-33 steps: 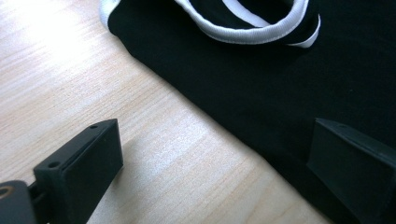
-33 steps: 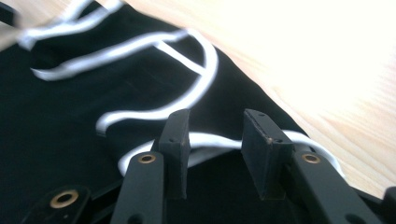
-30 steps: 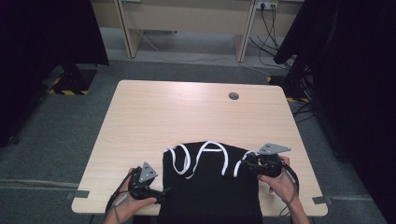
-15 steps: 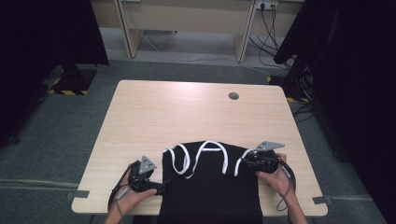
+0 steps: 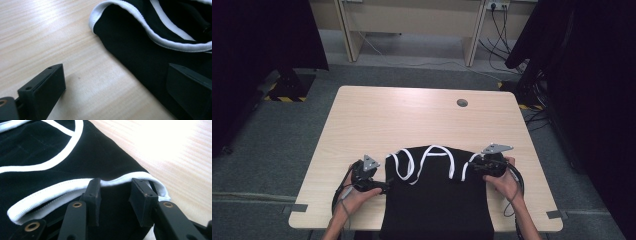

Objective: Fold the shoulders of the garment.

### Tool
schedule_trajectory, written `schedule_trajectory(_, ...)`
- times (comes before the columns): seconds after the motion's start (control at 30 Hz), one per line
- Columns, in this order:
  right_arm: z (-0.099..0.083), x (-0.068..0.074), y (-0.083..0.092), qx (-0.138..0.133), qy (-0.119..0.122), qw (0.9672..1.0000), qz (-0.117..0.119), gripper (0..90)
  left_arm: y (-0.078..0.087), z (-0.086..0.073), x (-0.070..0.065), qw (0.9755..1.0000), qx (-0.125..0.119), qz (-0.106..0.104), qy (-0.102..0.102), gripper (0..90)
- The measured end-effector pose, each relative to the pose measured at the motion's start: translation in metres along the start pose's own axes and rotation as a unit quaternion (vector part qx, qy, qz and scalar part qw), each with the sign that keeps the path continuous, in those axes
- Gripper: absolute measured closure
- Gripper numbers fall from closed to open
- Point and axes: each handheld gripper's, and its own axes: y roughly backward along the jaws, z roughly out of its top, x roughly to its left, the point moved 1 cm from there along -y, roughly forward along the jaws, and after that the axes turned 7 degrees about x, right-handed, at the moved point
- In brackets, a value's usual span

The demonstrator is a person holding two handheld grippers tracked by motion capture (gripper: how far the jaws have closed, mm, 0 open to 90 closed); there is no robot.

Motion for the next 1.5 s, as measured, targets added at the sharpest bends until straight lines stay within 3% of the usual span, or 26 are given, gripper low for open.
schedule_trajectory(0.73,0.011,-0.009,-0.010,-0.007,-0.006,1.0000,-0.004,59.4,-0.009,0.011,0.011,1.0000,0.001,-0.004,-0.004,1.9)
schedule_trajectory(1.07,0.016,-0.014,-0.015,-0.011,-0.010,0.9999,-0.007,59.2,-0.013,0.017,0.016,1.0000,0.001,0.001,0.001,1.9)
schedule_trajectory(1.33,0.019,-0.016,-0.018,-0.016,-0.017,0.9997,-0.012,58.5,-0.018,0.022,0.021,0.9998,0.000,0.013,0.015,1.9)
schedule_trajectory(1.5,0.019,-0.016,-0.019,-0.017,-0.019,0.9996,-0.010,53.8,-0.019,0.024,0.022,0.9998,0.000,0.014,0.017,2.0)
